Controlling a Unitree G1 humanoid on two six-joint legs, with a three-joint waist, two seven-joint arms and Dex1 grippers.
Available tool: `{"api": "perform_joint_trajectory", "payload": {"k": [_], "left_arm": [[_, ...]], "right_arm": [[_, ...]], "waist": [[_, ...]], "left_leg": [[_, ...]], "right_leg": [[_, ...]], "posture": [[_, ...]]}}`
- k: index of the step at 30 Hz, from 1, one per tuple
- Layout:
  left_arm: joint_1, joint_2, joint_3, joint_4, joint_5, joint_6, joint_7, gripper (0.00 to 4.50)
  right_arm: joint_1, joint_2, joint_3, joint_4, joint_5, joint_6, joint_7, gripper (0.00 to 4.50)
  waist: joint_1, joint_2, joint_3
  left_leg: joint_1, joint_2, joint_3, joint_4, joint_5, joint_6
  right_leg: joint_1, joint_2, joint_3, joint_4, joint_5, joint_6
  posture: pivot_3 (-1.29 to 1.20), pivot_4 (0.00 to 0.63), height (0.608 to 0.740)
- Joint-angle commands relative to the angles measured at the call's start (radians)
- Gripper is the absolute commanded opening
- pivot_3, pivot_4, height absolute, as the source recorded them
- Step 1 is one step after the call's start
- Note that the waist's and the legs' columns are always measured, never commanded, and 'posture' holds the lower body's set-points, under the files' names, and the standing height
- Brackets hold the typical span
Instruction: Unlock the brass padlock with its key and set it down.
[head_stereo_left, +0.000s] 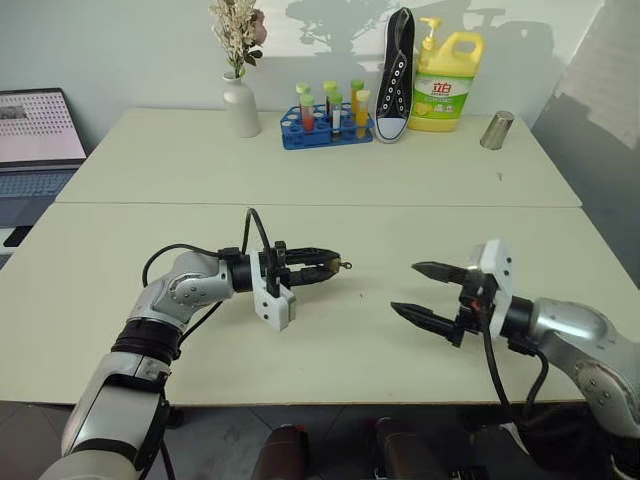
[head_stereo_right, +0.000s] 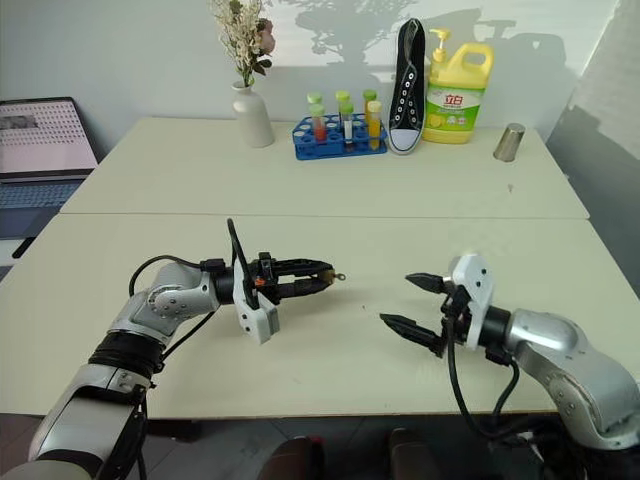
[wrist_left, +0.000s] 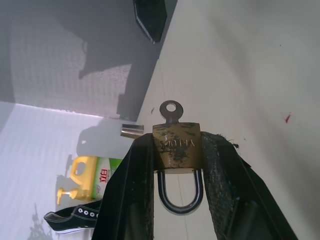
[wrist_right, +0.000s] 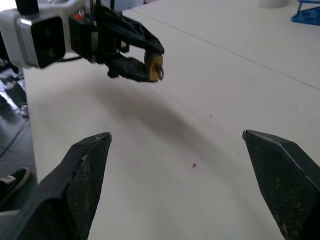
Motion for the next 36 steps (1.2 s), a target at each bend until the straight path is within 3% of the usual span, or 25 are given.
{"api": "perform_joint_trajectory", "payload": {"k": [1, 11, 24, 28, 36], "left_arm": [[-0.002, 0.017, 0.013, -0.025, 0.024, -0.015, 0.062, 0.97], [-0.001, 0.034, -0.01, -0.063, 0.053, -0.024, 0.135, 0.97], [-0.011, 0.052, -0.033, -0.049, 0.077, -0.034, 0.173, 0.97], [-0.013, 0.055, -0.04, -0.04, 0.087, -0.038, 0.188, 0.97], [-0.009, 0.062, -0.043, -0.026, 0.107, -0.051, 0.214, 0.97]], "right_arm": [[-0.079, 0.022, 0.031, 0.036, 0.027, 0.038, 0.006, 4.44], [-0.242, 0.116, 0.113, 0.17, 0.051, 0.103, 0.044, 4.44], [-0.282, 0.174, 0.149, 0.221, 0.018, 0.097, 0.064, 4.44], [-0.283, 0.18, 0.157, 0.232, 0.005, 0.091, 0.067, 3.47], [-0.284, 0.191, 0.154, 0.241, -0.003, 0.097, 0.069, 0.44]], "waist": [[0.001, 0.0, 0.0], [0.002, 0.0, 0.0], [0.002, 0.0, 0.0], [0.002, 0.0, 0.0], [0.002, 0.0, 0.0]], "left_leg": [[0.0, 0.0, 0.0, 0.0, 0.0, 0.0], [-0.001, 0.0, 0.0, 0.0, 0.0, 0.0], [-0.001, 0.0, 0.0, 0.0, 0.0, 0.0], [-0.001, 0.0, 0.0, 0.0, 0.0, 0.0], [-0.001, 0.0, 0.0, -0.001, 0.0, 0.0]], "right_leg": [[0.0, 0.0, 0.0, 0.0, 0.0, 0.0], [0.0, -0.004, -0.002, 0.0, 0.001, -0.002], [-0.001, -0.005, -0.003, 0.0, 0.001, -0.002], [-0.001, -0.005, -0.003, 0.0, 0.002, -0.002], [-0.001, -0.005, -0.003, 0.0, 0.002, -0.002]], "posture": [[0.0, 0.15, 0.74], [0.0, 0.15, 0.74], [0.0, 0.15, 0.74], [0.0, 0.15, 0.74], [0.0, 0.15, 0.74]]}}
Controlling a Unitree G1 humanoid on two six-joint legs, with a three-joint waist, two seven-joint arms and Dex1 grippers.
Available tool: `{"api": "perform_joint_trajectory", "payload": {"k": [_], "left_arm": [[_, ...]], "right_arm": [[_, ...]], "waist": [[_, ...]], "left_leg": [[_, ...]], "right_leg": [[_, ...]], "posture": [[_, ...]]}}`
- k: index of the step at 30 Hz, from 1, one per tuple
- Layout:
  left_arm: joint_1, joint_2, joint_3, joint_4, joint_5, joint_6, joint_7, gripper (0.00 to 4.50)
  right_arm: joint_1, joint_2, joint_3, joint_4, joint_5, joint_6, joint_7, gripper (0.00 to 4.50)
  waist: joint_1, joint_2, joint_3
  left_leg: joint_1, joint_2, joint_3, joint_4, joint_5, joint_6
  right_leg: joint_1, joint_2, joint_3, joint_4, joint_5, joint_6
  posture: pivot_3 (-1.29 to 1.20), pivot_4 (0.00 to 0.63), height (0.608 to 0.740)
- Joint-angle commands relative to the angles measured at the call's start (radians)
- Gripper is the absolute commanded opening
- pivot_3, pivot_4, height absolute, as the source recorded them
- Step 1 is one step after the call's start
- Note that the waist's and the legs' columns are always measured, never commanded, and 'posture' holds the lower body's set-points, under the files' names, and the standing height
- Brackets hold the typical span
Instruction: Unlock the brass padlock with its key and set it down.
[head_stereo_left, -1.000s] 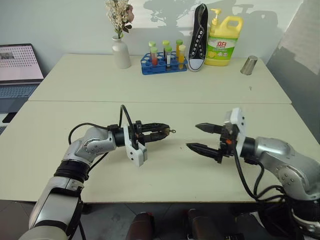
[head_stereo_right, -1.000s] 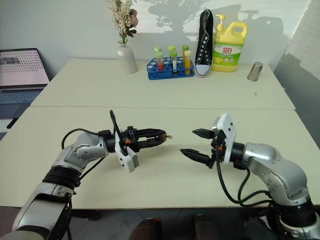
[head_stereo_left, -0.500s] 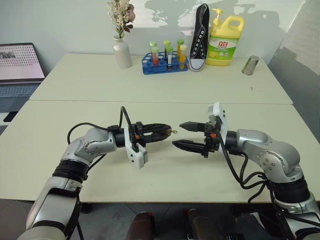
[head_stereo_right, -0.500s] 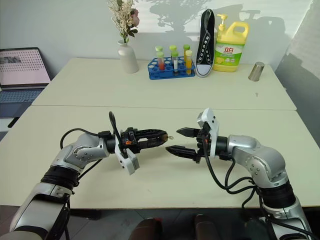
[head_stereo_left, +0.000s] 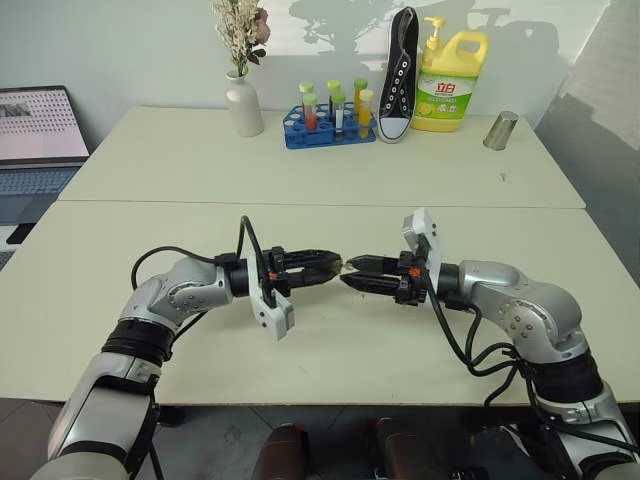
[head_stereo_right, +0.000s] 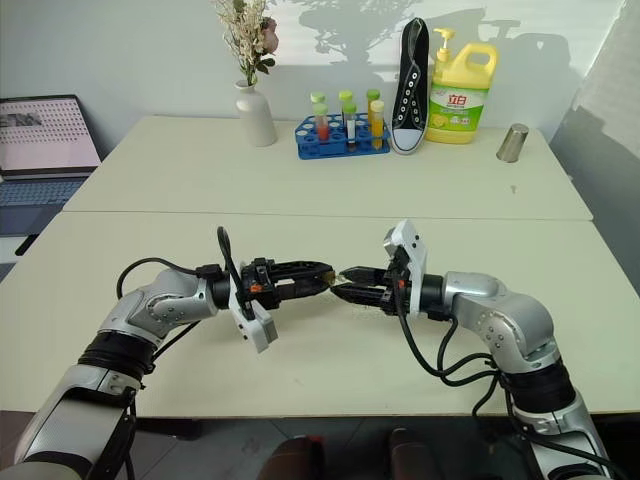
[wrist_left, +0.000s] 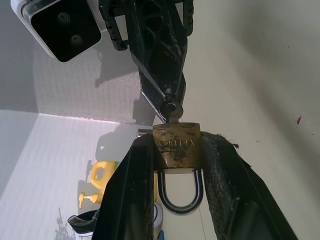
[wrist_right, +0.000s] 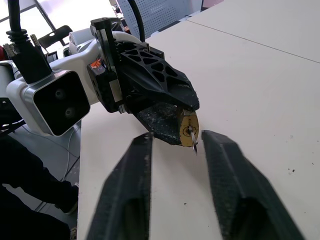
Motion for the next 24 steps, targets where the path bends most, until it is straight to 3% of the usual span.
{"api": "perform_joint_trajectory", "payload": {"k": [1, 11, 17, 24], "left_arm": [[-0.012, 0.015, -0.001, -0.006, 0.002, -0.014, 0.03, 0.97], [0.004, 0.016, 0.002, -0.011, 0.029, -0.014, 0.061, 0.97], [0.009, 0.02, -0.001, -0.015, 0.063, -0.022, 0.093, 0.97], [0.012, 0.023, -0.004, -0.024, 0.101, -0.029, 0.132, 0.97]], "right_arm": [[-0.019, 0.002, -0.019, -0.017, 0.013, -0.006, 0.014, 0.06], [-0.041, 0.011, -0.046, -0.002, 0.07, 0.086, 0.001, 0.0], [-0.108, 0.05, -0.128, 0.047, 0.206, 0.293, -0.064, 0.0], [-0.24, 0.134, -0.286, 0.237, 0.323, 0.582, -0.227, 0.0]], "waist": [[0.0, 0.0, 0.0], [0.0, 0.0, 0.0], [0.0, 0.0, 0.0], [0.0, 0.0, 0.0]], "left_leg": [[0.0, 0.0, 0.0, 0.0, 0.0, 0.0], [0.0, 0.0, 0.0, 0.0, 0.0, 0.0], [0.0, 0.0, 0.0, 0.0, 0.0, 0.0], [0.0, 0.001, 0.0, 0.0, 0.0, 0.0]], "right_leg": [[0.0, 0.0, 0.0, 0.0, 0.0, 0.0], [0.0, 0.0, 0.0, 0.0, 0.0, 0.0], [0.0, -0.001, 0.0, 0.0, 0.0, 0.0], [0.0, -0.001, 0.0, 0.001, 0.001, -0.001]], "posture": [[0.0, 0.15, 0.74], [0.0, 0.15, 0.74], [0.0, 0.15, 0.74], [0.0, 0.15, 0.74]]}}
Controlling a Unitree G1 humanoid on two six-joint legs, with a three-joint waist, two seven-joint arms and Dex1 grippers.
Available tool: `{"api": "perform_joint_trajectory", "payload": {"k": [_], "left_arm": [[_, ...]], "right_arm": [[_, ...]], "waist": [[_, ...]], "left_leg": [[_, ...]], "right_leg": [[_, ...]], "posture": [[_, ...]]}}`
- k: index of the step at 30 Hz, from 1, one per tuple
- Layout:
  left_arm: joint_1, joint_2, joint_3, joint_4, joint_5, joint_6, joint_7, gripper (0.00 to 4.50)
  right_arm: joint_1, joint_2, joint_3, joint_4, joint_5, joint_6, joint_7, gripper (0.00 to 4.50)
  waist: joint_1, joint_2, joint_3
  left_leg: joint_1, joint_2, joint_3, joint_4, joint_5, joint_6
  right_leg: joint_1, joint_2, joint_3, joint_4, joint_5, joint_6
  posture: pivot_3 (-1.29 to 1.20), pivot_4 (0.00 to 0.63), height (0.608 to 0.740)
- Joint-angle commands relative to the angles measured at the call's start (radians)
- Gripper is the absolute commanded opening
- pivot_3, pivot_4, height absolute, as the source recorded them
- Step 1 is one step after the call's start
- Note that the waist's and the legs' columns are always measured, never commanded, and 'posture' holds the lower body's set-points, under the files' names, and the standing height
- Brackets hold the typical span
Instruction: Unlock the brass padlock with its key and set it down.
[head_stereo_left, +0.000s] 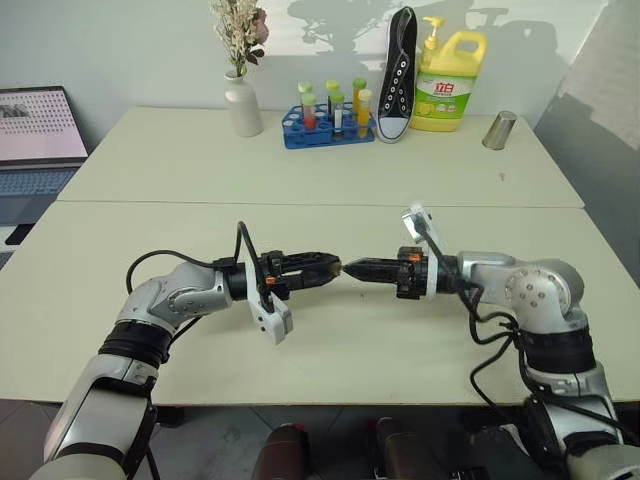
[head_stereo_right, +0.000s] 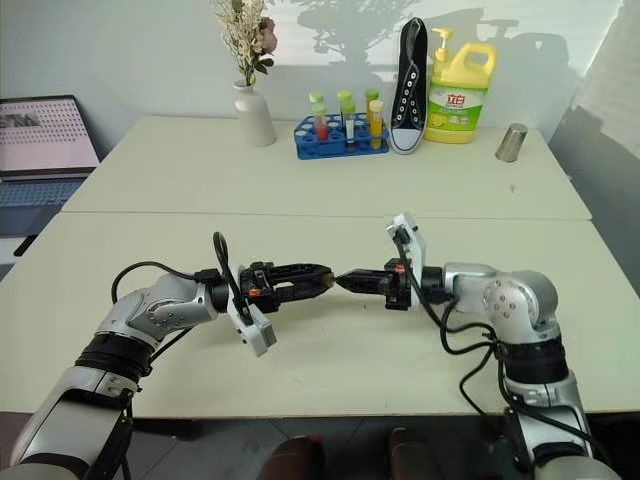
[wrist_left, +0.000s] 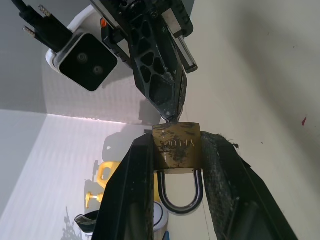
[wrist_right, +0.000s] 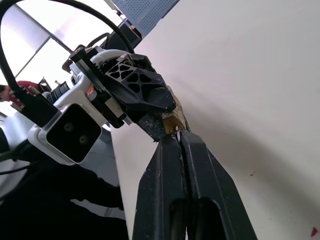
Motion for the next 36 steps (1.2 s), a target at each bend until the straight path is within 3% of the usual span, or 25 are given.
{"api": "perform_joint_trajectory", "payload": {"k": [1, 14, 20, 23, 29, 34, 36], "left_arm": [[0.006, 0.009, -0.004, -0.029, 0.03, -0.012, 0.021, 0.97], [0.027, 0.018, -0.008, -0.058, 0.051, 0.009, 0.055, 0.97], [0.028, 0.021, -0.015, -0.056, 0.041, 0.015, 0.054, 0.97], [0.026, 0.022, -0.015, -0.058, 0.035, 0.024, 0.054, 0.97], [0.021, 0.024, -0.023, -0.057, 0.026, 0.033, 0.054, 0.97], [0.012, 0.022, -0.029, -0.052, 0.025, 0.038, 0.056, 0.97], [0.009, 0.024, -0.033, -0.051, 0.023, 0.037, 0.057, 0.97]], "right_arm": [[-0.069, 0.04, -0.109, 0.054, 0.071, 0.11, -0.073, 0.0], [-0.109, 0.123, -0.22, 0.087, 0.092, 0.253, -0.17, 0.0], [-0.035, 0.041, -0.068, -0.097, 0.042, 0.089, -0.057, 0.0], [0.007, -0.035, 0.019, -0.196, -0.014, -0.039, 0.035, 0.61], [0.111, -0.224, 0.176, -0.32, -0.196, -0.301, 0.185, 2.7], [0.122, -0.168, 0.182, -0.257, -0.269, -0.405, 0.14, 4.33], [0.119, -0.141, 0.171, -0.24, -0.27, -0.412, 0.13, 4.34]], "waist": [[0.0, 0.0, 0.0], [-0.001, 0.0, 0.0], [-0.001, 0.0, 0.0], [-0.002, 0.0, 0.0], [-0.001, 0.0, 0.0], [-0.005, 0.0, 0.0], [-0.004, 0.0, 0.0]], "left_leg": [[0.0, 0.0, 0.0, 0.0, 0.0, 0.0], [-0.001, -0.001, 0.0, -0.001, 0.0, 0.0], [-0.002, -0.001, -0.001, -0.001, 0.0, 0.0], [-0.002, -0.001, 0.0, -0.001, 0.0, 0.0], [-0.002, -0.001, -0.001, -0.001, 0.0, 0.0], [-0.001, 0.0, 0.001, -0.001, 0.0, 0.0], [0.0, 0.0, 0.001, -0.001, 0.0, 0.0]], "right_leg": [[0.0, 0.0, 0.0, 0.0, 0.0, 0.0], [-0.001, -0.002, -0.001, 0.0, 0.0, 0.0], [-0.001, -0.002, -0.001, -0.001, 0.0, 0.0], [-0.001, -0.002, -0.001, -0.001, 0.0, 0.0], [-0.001, -0.001, -0.002, -0.001, 0.0, 0.001], [-0.001, 0.001, -0.001, -0.001, 0.0, 0.001], [-0.001, 0.001, -0.001, -0.001, 0.0, 0.0]], "posture": [[0.0, 0.15, 0.74], [0.0, 0.15, 0.74], [0.0, 0.15, 0.74], [0.0, 0.15, 0.74], [0.0, 0.15, 0.74], [0.0, 0.15, 0.74], [0.0, 0.15, 0.74]]}}
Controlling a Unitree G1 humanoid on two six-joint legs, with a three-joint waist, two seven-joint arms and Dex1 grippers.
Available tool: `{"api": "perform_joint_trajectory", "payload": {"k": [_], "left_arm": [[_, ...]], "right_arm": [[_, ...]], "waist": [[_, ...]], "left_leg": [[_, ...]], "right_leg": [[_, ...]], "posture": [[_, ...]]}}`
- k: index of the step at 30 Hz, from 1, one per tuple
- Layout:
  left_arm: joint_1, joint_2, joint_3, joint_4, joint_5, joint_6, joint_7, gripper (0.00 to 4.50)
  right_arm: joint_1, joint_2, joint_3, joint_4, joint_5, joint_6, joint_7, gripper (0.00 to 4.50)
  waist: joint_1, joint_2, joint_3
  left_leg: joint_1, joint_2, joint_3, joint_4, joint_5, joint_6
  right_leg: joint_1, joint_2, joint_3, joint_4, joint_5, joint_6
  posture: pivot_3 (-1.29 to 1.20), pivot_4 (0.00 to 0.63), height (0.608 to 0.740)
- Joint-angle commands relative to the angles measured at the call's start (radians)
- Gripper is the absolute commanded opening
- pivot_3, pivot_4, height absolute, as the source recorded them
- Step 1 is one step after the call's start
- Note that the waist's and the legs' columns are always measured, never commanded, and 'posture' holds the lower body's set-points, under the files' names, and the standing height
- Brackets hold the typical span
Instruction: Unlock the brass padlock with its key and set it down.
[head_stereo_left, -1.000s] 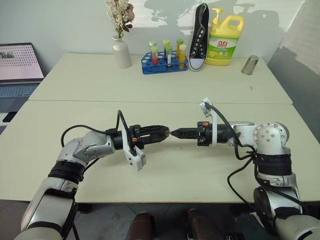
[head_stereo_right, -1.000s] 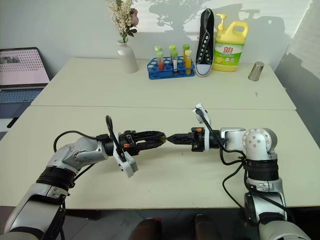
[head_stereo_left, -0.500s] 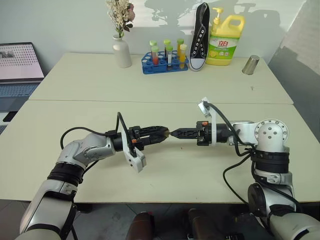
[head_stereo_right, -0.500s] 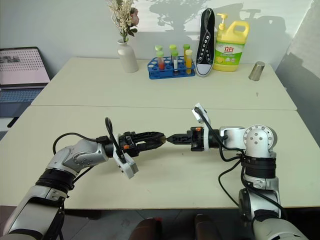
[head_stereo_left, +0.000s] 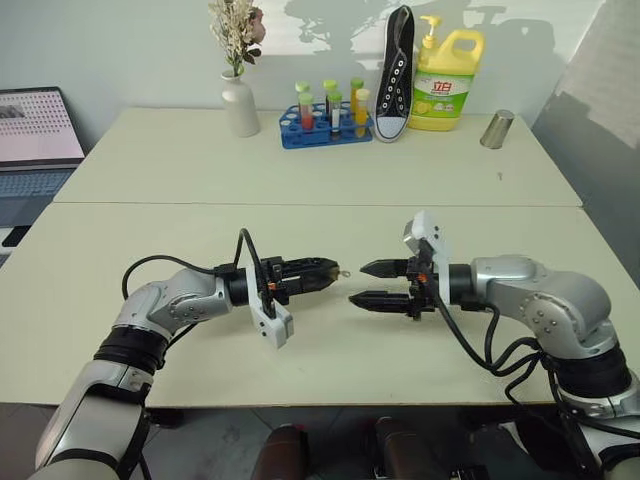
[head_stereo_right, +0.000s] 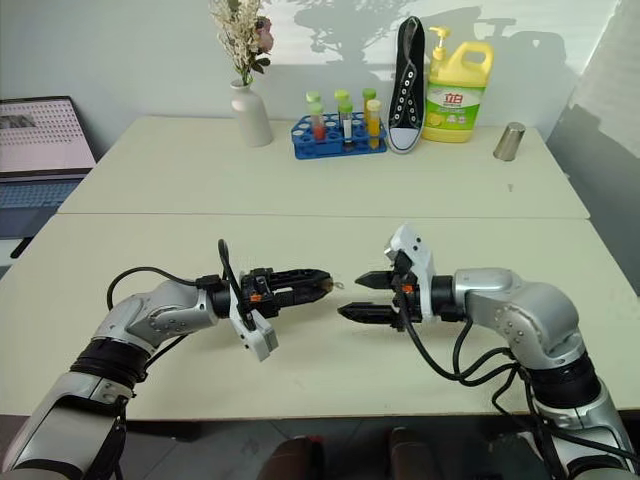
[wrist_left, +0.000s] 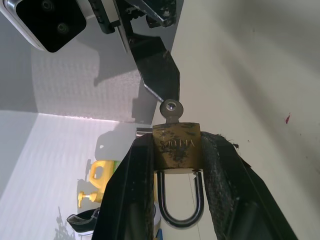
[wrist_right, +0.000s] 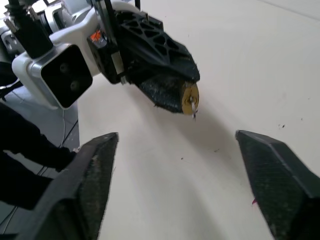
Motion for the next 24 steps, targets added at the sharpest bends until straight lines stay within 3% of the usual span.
{"api": "perform_joint_trajectory", "payload": {"k": [1, 8, 21, 24], "left_arm": [[-0.019, 0.005, 0.003, -0.014, -0.019, -0.003, 0.009, 0.97], [-0.036, 0.002, -0.001, 0.005, -0.024, 0.001, 0.008, 0.97], [-0.045, 0.002, -0.005, 0.015, -0.035, 0.009, 0.005, 0.97], [-0.041, 0.001, -0.004, 0.008, -0.037, 0.013, 0.005, 0.97]], "right_arm": [[-0.019, 0.034, -0.028, 0.011, -0.002, -0.035, -0.017, 4.34], [-0.042, 0.118, -0.051, 0.083, 0.033, -0.008, -0.041, 4.34], [-0.065, 0.155, -0.013, 0.14, -0.007, -0.031, -0.029, 4.34], [-0.065, 0.16, -0.008, 0.143, -0.012, -0.034, -0.028, 3.86]], "waist": [[0.001, 0.0, 0.0], [0.003, 0.0, 0.0], [0.003, 0.0, 0.0], [0.003, 0.0, 0.0]], "left_leg": [[0.0, 0.0, 0.0, 0.0, 0.0, 0.0], [-0.001, -0.001, 0.0, 0.0, 0.0, 0.0], [-0.001, -0.001, 0.0, 0.0, 0.0, 0.0], [-0.001, -0.001, 0.0, 0.0, 0.0, 0.0]], "right_leg": [[0.0, 0.0, 0.0, 0.0, 0.0, 0.0], [0.0, -0.001, 0.0, 0.0, 0.0, 0.0], [0.0, -0.001, 0.0, 0.0, 0.0, 0.0], [0.0, -0.001, 0.0, 0.0, 0.0, 0.0]], "posture": [[0.0, 0.15, 0.74], [0.0, 0.15, 0.74], [0.0, 0.15, 0.74], [0.0, 0.15, 0.74]]}}
